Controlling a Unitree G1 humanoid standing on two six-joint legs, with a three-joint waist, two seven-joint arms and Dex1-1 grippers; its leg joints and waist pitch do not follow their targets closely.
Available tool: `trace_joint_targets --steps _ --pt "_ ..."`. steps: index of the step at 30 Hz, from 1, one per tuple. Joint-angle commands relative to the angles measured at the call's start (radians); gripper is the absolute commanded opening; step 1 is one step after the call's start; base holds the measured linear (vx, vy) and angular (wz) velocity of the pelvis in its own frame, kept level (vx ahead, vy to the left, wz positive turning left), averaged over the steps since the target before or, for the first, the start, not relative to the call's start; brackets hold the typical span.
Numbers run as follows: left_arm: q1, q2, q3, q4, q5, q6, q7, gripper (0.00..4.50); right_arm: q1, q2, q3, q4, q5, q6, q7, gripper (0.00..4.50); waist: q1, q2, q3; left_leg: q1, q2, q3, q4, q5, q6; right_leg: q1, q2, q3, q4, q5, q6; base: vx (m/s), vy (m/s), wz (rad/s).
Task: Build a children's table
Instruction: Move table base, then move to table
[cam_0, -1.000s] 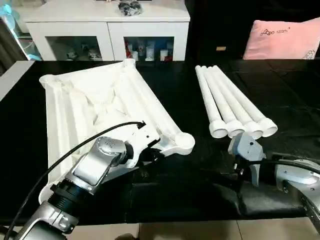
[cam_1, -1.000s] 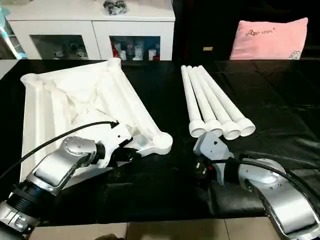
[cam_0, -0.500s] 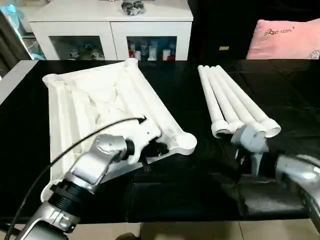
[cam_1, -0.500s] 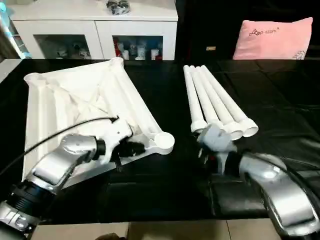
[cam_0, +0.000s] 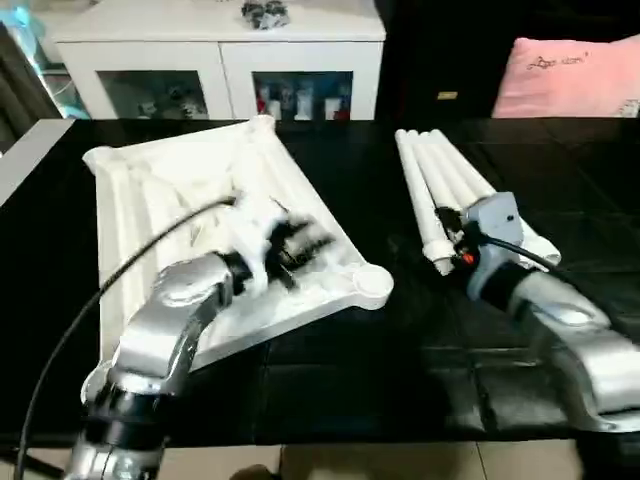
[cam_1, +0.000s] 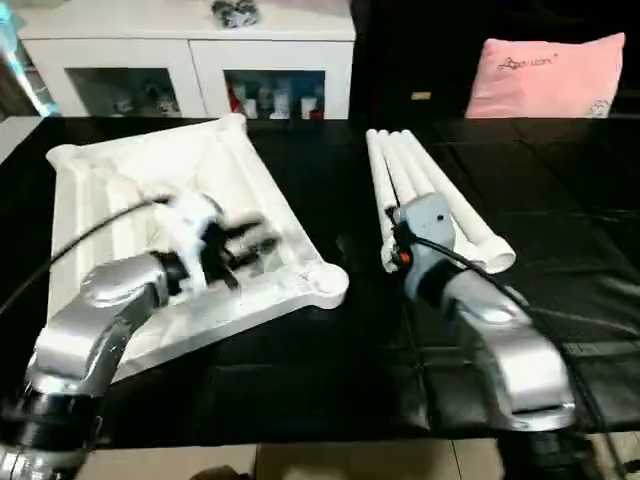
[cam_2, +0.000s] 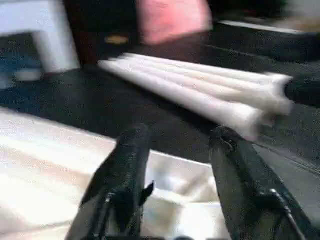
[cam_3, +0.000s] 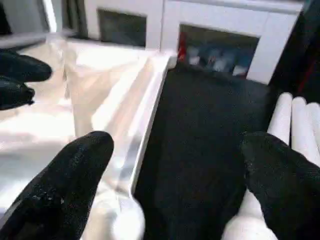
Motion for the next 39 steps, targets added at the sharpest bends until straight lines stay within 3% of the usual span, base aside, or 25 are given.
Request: trace_joint_targets --steps 1,5,6,8,10,16,17,21,23,24,25,26,27,28,29,30,31,32,33,34,35,36,37,38,39 --pt "0.020 -0.004 0.016 -0.033 0.035 0.022 0.056 2.53 0.015 0.001 -0.013 -0.004 0.004 -0.004 -0.024 4.50 -0.002 -0.012 -0.060 0.020 0.053 -0.019 -0.066 -0.099 0.043 0.032 -0.073 0.040 -0.068 0.033 -0.200 0.000 0.000 0.00" --pt "0.089 -0.044 0.054 -0.090 0.082 0.016 0.169 2.81 0.055 0.058 -0.035 -0.033 0.001 -0.017 -0.093 4.50 -0.004 -0.018 -0.056 0.020 0.053 -0.018 -0.071 -0.128 0.032 0.028 -0.073 0.041 -0.076 -0.027 -0.175 0.000 0.000 0.00" --pt "0.113 -0.067 0.079 -0.103 0.094 -0.021 0.223 2.95 0.071 0.100 -0.059 -0.043 0.014 -0.005 -0.137 4.50 -0.009 -0.027 -0.051 0.018 0.053 -0.016 -0.074 -0.144 0.028 0.025 -0.072 0.043 -0.082 -0.050 -0.171 0.000 0.000 0.00" --pt "0.144 -0.094 0.110 -0.113 0.116 -0.091 0.297 3.03 0.096 0.117 -0.051 -0.044 -0.042 -0.030 -0.197 4.50 -0.007 -0.027 -0.051 0.020 0.053 -0.018 -0.077 -0.158 0.018 0.025 -0.073 0.042 -0.084 -0.084 -0.158 0.000 0.000 0.00" --pt "0.169 -0.109 0.136 -0.131 0.118 -0.105 0.340 3.03 0.113 0.155 -0.059 -0.037 -0.076 -0.088 -0.249 4.50 -0.010 -0.042 -0.049 0.020 0.053 -0.016 -0.078 -0.159 0.009 0.022 -0.070 0.043 -0.086 -0.084 -0.138 0.000 0.000 0.00" --pt "0.190 -0.123 0.153 -0.166 0.123 -0.102 0.378 3.03 0.100 0.193 -0.052 -0.041 -0.051 -0.080 -0.264 4.50 -0.013 -0.045 -0.046 0.024 0.054 -0.019 -0.082 -0.185 -0.009 0.016 -0.068 0.045 -0.083 -0.075 -0.108 0.000 0.000 0.00" --pt "0.195 -0.131 0.163 -0.170 0.122 -0.101 0.391 3.03 0.095 0.187 -0.047 -0.033 -0.095 -0.088 -0.295 4.50 -0.013 -0.053 -0.046 0.024 0.053 -0.018 -0.082 -0.183 -0.009 0.016 -0.067 0.045 -0.083 -0.067 -0.106 0.000 0.000 0.00" --pt "0.210 -0.132 0.166 -0.181 0.120 -0.097 0.401 3.03 0.095 0.172 -0.036 -0.017 -0.163 -0.042 -0.361 4.50 -0.026 -0.044 -0.046 0.039 0.076 -0.043 -0.093 -0.194 -0.078 0.018 -0.027 0.020 -0.067 0.033 -0.103 0.000 0.000 0.00" --pt "0.214 -0.131 0.165 -0.185 0.118 -0.094 0.406 3.03 0.095 0.170 -0.033 -0.010 -0.194 -0.043 -0.387 4.50 -0.044 -0.034 -0.048 0.054 0.125 -0.076 -0.118 -0.211 -0.046 0.012 -0.019 0.001 -0.046 0.040 -0.143 -0.004 -0.027 0.03" --pt "0.215 -0.130 0.164 -0.186 0.119 -0.094 0.407 3.03 0.094 0.174 -0.037 -0.007 -0.191 -0.038 -0.390 4.50 -0.057 -0.029 -0.048 0.059 0.157 -0.094 -0.130 -0.224 0.021 0.005 -0.029 -0.006 -0.032 0.027 -0.178 -0.008 -0.054 0.06" --pt "0.215 -0.129 0.164 -0.186 0.118 -0.093 0.409 3.03 0.090 0.181 -0.046 -0.009 -0.167 -0.003 -0.382 4.50 -0.068 -0.026 -0.047 0.054 0.162 -0.093 -0.134 -0.248 0.092 0.005 -0.037 -0.011 -0.029 0.014 -0.227 -0.016 -0.089 0.07" --pt "0.214 -0.129 0.164 -0.185 0.118 -0.093 0.409 3.03 0.089 0.184 -0.051 -0.010 -0.159 0.000 -0.379 4.50 -0.068 -0.026 -0.047 0.054 0.162 -0.093 -0.134 -0.248 0.092 0.005 -0.037 -0.011 -0.029 0.014 -0.227 -0.019 -0.118 0.01" --pt "0.213 -0.127 0.163 -0.185 0.117 -0.092 0.409 3.03 0.089 0.187 -0.057 -0.012 -0.146 0.000 -0.371 4.50 -0.086 -0.033 -0.046 0.042 0.147 -0.082 -0.132 -0.283 0.172 0.010 -0.043 -0.022 -0.035 0.008 -0.328 -0.019 -0.118 0.01" --pt "0.211 -0.126 0.161 -0.184 0.116 -0.089 0.408 3.03 0.093 0.186 -0.054 -0.016 -0.142 -0.004 -0.362 4.50 -0.090 -0.041 -0.048 0.036 0.134 -0.076 -0.123 -0.271 0.197 0.013 -0.044 -0.024 -0.042 0.014 -0.371 -0.030 -0.143 -0.01" --pt "0.210 -0.126 0.159 -0.184 0.116 -0.088 0.408 3.03 0.099 0.186 -0.051 -0.021 -0.142 -0.010 -0.358 4.50 -0.092 -0.050 -0.043 0.025 0.079 -0.041 -0.088 -0.284 0.223 0.012 -0.040 -0.030 -0.077 -0.013 -0.468 -0.038 -0.154 0.05" --pt "0.210 -0.126 0.158 -0.183 0.116 -0.087 0.407 3.03 0.103 0.186 -0.048 -0.024 -0.142 -0.010 -0.355 4.50 -0.084 -0.074 -0.043 0.011 -0.024 0.014 0.039 -0.269 0.194 0.028 -0.053 -0.031 -0.149 -0.119 -0.525 -0.038 -0.154 0.05" --pt "0.208 -0.125 0.156 -0.181 0.118 -0.086 0.407 3.03 0.109 0.186 -0.043 -0.030 -0.144 -0.012 -0.352 4.50 -0.066 -0.080 -0.044 -0.024 -0.041 0.011 0.124 -0.215 0.173 0.060 -0.083 -0.005 -0.177 -0.238 -0.511 -0.029 -0.141 0.04" --pt "0.207 -0.130 0.160 -0.177 0.111 -0.093 0.411 3.03 0.116 0.187 -0.035 -0.042 -0.147 -0.014 -0.348 4.50 -0.064 -0.067 -0.041 -0.036 -0.031 0.000 0.131 -0.194 0.165 0.058 -0.087 0.003 -0.178 -0.250 -0.496 -0.026 -0.119 0.00" --pt "0.203 -0.143 0.175 -0.172 0.090 -0.078 0.420 3.03 0.121 0.190 -0.029 -0.055 -0.142 -0.010 -0.343 4.50 -0.073 -0.051 -0.045 -0.042 -0.016 -0.015 0.094 -0.145 0.164 0.060 -0.075 -0.016 -0.170 -0.263 -0.369 -0.026 -0.119 0.00" --pt "0.200 -0.146 0.180 -0.170 0.087 -0.070 0.425 3.03 0.122 0.191 -0.028 -0.060 -0.139 -0.008 -0.341 4.50 -0.080 -0.020 -0.057 0.003 0.053 -0.057 0.007 -0.061 0.203 0.037 -0.019 -0.063 -0.153 -0.207 -0.175 -0.037 -0.097 -0.03" --pt "0.195 -0.149 0.190 -0.166 0.084 -0.050 0.438 3.03 0.122 0.195 -0.028 -0.070 -0.128 0.002 -0.336 4.50 -0.092 0.002 -0.069 0.031 0.169 -0.140 -0.043 0.011 0.251 0.026 -0.010 -0.079 -0.073 -0.164 -0.094 -0.035 -0.113 -0.06" --pt "0.194 -0.146 0.189 -0.165 0.086 -0.052 0.439 3.03 0.121 0.194 -0.026 -0.073 -0.127 0.002 -0.334 4.50 -0.101 0.008 -0.078 0.055 0.249 -0.184 -0.067 0.069 0.324 -0.003 -0.027 -0.068 0.003 -0.147 -0.039 -0.035 -0.113 -0.06" --pt "0.194 -0.144 0.187 -0.165 0.088 -0.054 0.438 3.03 0.121 0.194 -0.025 -0.074 -0.127 0.003 -0.332 4.50 -0.096 0.001 -0.071 0.075 0.241 -0.177 -0.060 0.158 0.410 -0.043 -0.071 -0.013 0.047 -0.092 -0.028 -0.029 -0.123 -0.06" --pt "0.193 -0.131 0.179 -0.164 0.098 -0.067 0.428 3.03 0.122 0.193 -0.019 -0.080 -0.124 0.006 -0.323 4.50 -0.089 -0.024 -0.065 0.047 0.163 -0.134 -0.015 0.162 0.399 -0.038 -0.109 0.043 0.015 0.044 -0.064 -0.051 -0.109 -0.08" --pt "0.191 -0.128 0.179 -0.164 0.095 -0.074 0.422 3.03 0.123 0.191 -0.013 -0.083 -0.126 0.005 -0.317 4.50 -0.058 -0.062 -0.058 -0.026 0.022 -0.047 0.026 0.025 0.249 0.023 -0.123 0.056 -0.056 0.067 -0.071 -0.051 -0.109 -0.08"
